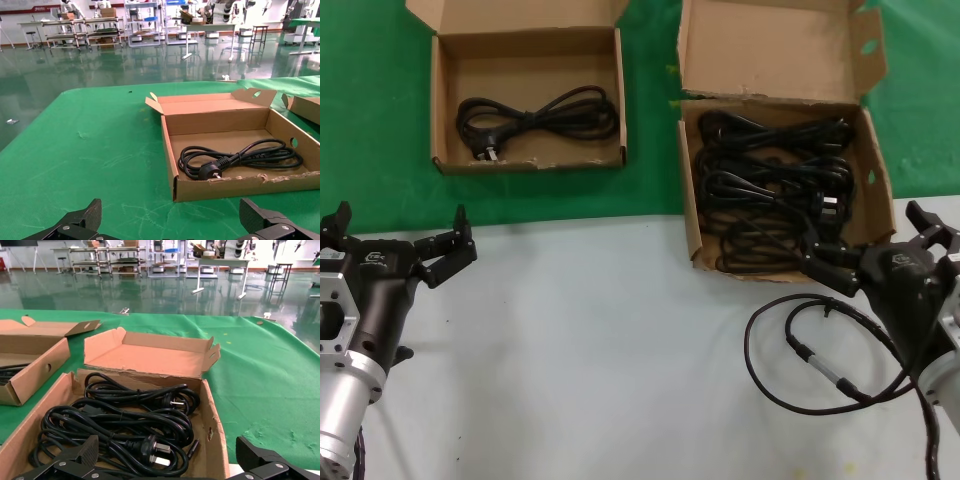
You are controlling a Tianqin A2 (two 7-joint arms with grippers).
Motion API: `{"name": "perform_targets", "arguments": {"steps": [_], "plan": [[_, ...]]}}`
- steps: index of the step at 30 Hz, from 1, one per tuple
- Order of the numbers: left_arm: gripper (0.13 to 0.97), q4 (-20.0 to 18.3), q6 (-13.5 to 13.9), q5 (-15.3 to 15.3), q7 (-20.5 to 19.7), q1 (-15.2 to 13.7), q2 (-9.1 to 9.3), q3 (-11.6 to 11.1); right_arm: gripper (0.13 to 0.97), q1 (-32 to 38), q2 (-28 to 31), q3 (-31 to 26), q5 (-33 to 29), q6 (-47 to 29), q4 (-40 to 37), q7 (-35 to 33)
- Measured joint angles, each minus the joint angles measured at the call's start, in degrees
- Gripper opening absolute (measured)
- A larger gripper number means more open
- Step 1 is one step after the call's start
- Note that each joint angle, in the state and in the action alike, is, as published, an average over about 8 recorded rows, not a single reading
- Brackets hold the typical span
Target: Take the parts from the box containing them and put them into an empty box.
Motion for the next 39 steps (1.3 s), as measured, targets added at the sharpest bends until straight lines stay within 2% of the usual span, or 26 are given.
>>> {"name": "perform_targets", "arguments": {"steps": [39], "plan": [[0.966,0.0,0.0,0.0,0.0,0.0,0.0,0.0,0.966,0.0,0.0,0.0,0.0,0.0,0.0,0.0]]}}
